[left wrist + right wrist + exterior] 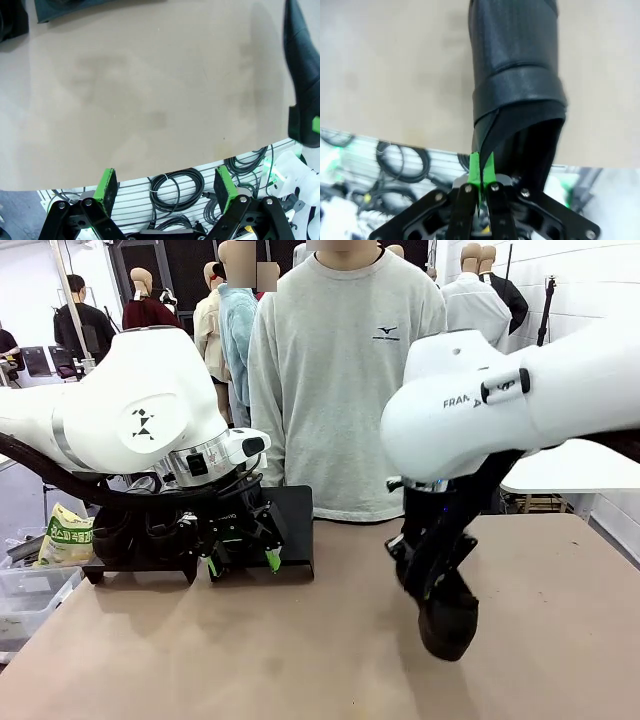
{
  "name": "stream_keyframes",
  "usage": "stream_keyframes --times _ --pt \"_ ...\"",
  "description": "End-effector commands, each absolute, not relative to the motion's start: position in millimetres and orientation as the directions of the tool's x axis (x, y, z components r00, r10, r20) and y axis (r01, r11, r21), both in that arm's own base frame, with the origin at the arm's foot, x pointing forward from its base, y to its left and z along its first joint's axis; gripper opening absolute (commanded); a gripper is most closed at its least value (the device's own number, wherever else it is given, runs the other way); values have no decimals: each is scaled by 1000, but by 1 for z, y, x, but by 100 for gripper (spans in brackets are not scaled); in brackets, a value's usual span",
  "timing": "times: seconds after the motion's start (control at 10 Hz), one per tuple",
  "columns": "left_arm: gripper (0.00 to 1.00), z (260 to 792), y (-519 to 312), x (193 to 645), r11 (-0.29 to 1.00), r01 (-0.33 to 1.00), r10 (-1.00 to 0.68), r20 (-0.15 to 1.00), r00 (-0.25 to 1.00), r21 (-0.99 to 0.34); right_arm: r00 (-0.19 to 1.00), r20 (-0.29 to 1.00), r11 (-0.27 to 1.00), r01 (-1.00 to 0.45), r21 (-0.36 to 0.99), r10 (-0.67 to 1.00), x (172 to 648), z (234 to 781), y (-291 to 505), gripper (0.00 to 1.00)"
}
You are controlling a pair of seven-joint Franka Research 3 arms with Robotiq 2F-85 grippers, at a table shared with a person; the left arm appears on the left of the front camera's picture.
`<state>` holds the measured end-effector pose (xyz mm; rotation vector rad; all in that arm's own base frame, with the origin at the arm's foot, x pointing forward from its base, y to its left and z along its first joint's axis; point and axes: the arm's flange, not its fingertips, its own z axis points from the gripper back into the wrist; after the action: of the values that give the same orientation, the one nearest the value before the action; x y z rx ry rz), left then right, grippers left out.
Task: Organize the shoes by placing them on the stand.
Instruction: Pick up one Shoe and place it in the middle of the table.
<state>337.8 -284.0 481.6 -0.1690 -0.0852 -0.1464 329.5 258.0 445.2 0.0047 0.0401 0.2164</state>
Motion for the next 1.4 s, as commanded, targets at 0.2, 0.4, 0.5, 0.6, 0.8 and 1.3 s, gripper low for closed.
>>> stream_keyframes --times 0.2,0.4,0.5,0.6,0.8,1.3 --pt "100 483 -282 338 976 155 -142 93 985 -154 956 -23 953 -289 93 292 334 420 282 0" --pt "100 483 -282 338 976 155 -142 93 985 -154 950 -105 950 -279 141 295 350 404 287 0" --pt "100 483 -282 338 976 155 -142 93 985 -154 943 -133 943 -282 176 306 355 399 288 0" --pt "100 483 -282 338 976 155 -142 93 985 -154 933 -158 933 -287 217 324 360 390 289 0" --pt "100 483 -282 338 976 155 -142 93 985 -154 917 -201 923 -291 253 345 368 378 290 12" --pt "100 483 -282 338 976 155 -142 93 985 -154 924 -169 918 -292 267 343 372 386 283 100"
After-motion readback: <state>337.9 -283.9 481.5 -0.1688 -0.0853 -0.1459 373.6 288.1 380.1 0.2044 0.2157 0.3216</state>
